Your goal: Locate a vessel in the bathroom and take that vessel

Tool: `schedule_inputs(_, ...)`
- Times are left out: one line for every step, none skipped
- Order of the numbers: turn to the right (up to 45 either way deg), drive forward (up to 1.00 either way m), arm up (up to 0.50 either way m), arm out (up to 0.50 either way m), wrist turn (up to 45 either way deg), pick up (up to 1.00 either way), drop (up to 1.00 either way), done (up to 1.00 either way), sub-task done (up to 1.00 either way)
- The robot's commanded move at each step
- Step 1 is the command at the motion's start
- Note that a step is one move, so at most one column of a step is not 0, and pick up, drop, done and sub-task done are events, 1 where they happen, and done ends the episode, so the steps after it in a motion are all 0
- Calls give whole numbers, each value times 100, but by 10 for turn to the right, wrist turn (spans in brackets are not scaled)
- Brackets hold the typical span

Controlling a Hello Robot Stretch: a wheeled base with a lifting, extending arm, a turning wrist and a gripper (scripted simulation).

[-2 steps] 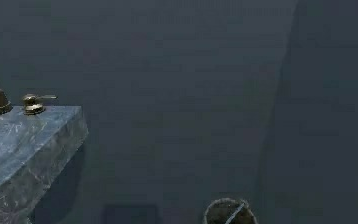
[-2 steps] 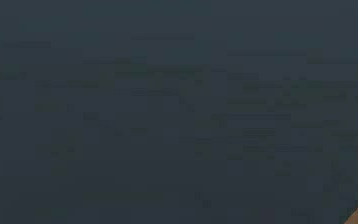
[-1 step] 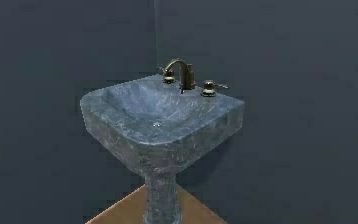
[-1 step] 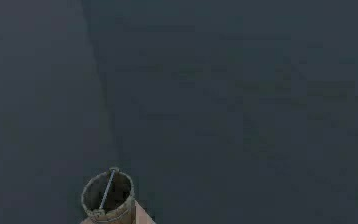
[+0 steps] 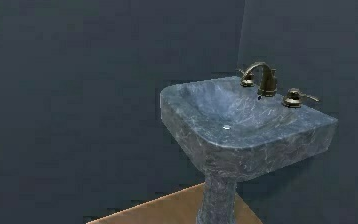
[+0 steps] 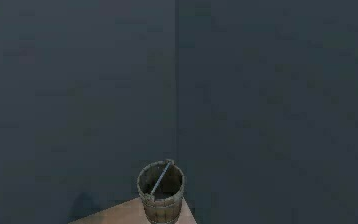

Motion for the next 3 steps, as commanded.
schedule_inputs(0,0,30,0,0,0,0,0,0)
schedule_inputs(0,0,0,42,0,0,0,0,0)
schedule_inputs(0,0,0,0,450,0,0,0,0)
